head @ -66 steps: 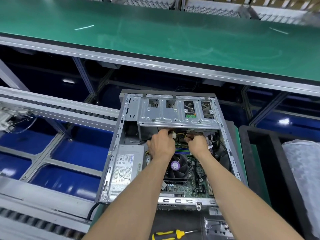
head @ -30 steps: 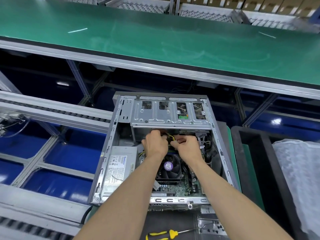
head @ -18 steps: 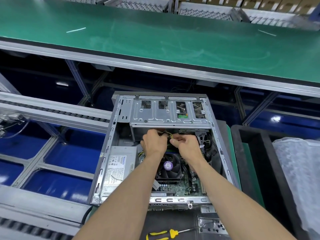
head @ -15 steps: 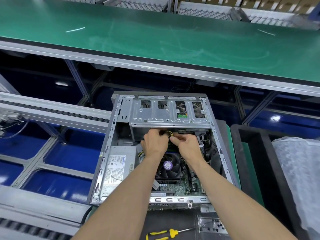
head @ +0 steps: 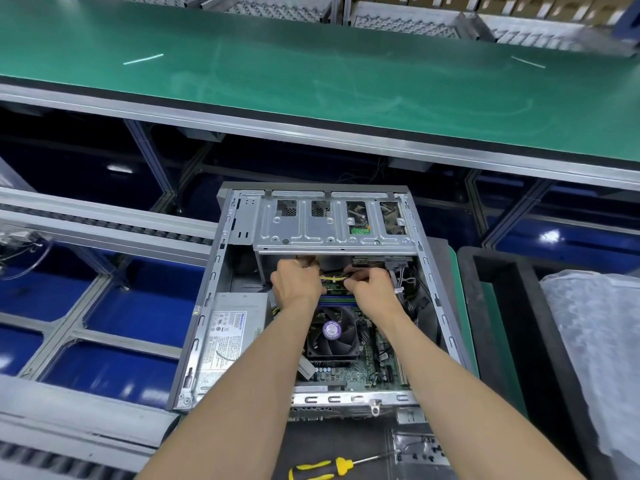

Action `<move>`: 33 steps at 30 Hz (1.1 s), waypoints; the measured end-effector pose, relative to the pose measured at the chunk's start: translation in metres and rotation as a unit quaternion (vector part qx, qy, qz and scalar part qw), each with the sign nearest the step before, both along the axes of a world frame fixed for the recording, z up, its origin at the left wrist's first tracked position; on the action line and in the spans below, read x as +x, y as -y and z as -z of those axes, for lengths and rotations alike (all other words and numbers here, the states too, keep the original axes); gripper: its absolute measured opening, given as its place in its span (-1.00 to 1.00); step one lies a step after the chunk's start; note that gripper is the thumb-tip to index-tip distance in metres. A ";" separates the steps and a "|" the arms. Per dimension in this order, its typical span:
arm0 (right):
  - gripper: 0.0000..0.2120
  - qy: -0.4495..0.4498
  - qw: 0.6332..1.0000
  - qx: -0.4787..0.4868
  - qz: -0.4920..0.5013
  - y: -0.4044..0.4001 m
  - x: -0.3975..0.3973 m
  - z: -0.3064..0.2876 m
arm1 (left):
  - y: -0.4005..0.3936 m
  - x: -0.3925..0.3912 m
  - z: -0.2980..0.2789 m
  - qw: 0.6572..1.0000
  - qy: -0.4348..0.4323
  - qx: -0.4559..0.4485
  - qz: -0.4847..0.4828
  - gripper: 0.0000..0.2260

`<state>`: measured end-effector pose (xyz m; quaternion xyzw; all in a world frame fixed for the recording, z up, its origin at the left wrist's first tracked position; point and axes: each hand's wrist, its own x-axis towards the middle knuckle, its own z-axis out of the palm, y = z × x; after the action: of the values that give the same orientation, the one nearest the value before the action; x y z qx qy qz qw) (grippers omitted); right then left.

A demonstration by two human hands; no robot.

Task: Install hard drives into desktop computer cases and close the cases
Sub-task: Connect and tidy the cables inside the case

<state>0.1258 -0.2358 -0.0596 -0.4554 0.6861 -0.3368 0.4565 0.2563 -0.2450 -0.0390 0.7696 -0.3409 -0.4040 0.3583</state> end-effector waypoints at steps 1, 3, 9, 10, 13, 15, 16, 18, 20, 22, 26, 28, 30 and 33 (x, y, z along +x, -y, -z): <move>-0.91 -0.004 1.000 -0.002 -0.002 0.000 0.000 0.000 | 0.000 0.001 0.000 1.000 0.009 0.002 0.004 -0.89; -0.91 -0.021 1.000 -0.002 -0.007 -0.001 -0.001 0.001 | 0.000 0.000 0.002 0.998 0.053 0.006 0.026 -0.88; -0.85 -0.055 0.998 -0.001 -0.020 -0.005 -0.001 0.001 | -0.006 -0.007 -0.009 0.970 0.161 0.032 0.180 -0.71; -0.84 -0.056 0.998 0.000 -0.025 -0.006 -0.001 0.000 | -0.007 -0.006 -0.011 0.963 0.169 0.038 0.205 -0.71; -0.80 -0.038 0.999 0.005 -0.024 -0.005 0.000 -0.001 | -0.007 -0.006 -0.013 0.938 0.214 0.044 0.268 -0.74; -0.79 -0.028 0.999 0.009 -0.012 -0.006 -0.001 0.000 | -0.006 -0.006 -0.008 0.920 0.258 0.040 0.292 -0.75; -0.80 -0.028 1.000 0.007 -0.010 -0.006 -0.001 0.000 | -0.004 -0.005 -0.005 0.913 0.279 0.034 0.296 -0.75; -0.80 -0.030 0.999 0.000 -0.011 -0.007 -0.001 0.000 | -0.002 -0.003 0.001 0.903 0.302 0.022 0.304 -0.75; -0.76 -0.031 0.999 -0.003 -0.015 -0.008 0.000 -0.002 | -0.001 -0.003 0.003 0.893 0.323 0.004 0.313 -0.77; -0.75 -0.027 1.000 -0.004 -0.015 -0.007 0.000 -0.002 | -0.001 -0.003 0.004 0.876 0.354 -0.013 0.326 -0.81; -0.77 -0.018 1.000 -0.002 -0.005 -0.008 0.001 -0.003 | -0.002 -0.003 0.004 0.860 0.381 -0.019 0.340 -0.85; -0.81 -0.023 1.000 -0.003 -0.003 -0.007 0.000 -0.003 | -0.003 -0.002 0.002 0.859 0.380 -0.023 0.342 -0.89; -0.82 -0.027 1.000 -0.003 0.000 -0.007 0.000 -0.002 | -0.004 -0.001 0.000 0.855 0.389 -0.027 0.342 -0.91; -0.80 -0.023 1.000 -0.002 0.004 -0.007 -0.001 -0.002 | -0.002 -0.001 0.000 0.858 0.385 -0.019 0.340 -0.89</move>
<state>0.1252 -0.2285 -0.0577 -0.4610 0.6980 -0.3291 0.4381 0.2553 -0.2426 -0.0392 0.6927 -0.6999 -0.1658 0.0534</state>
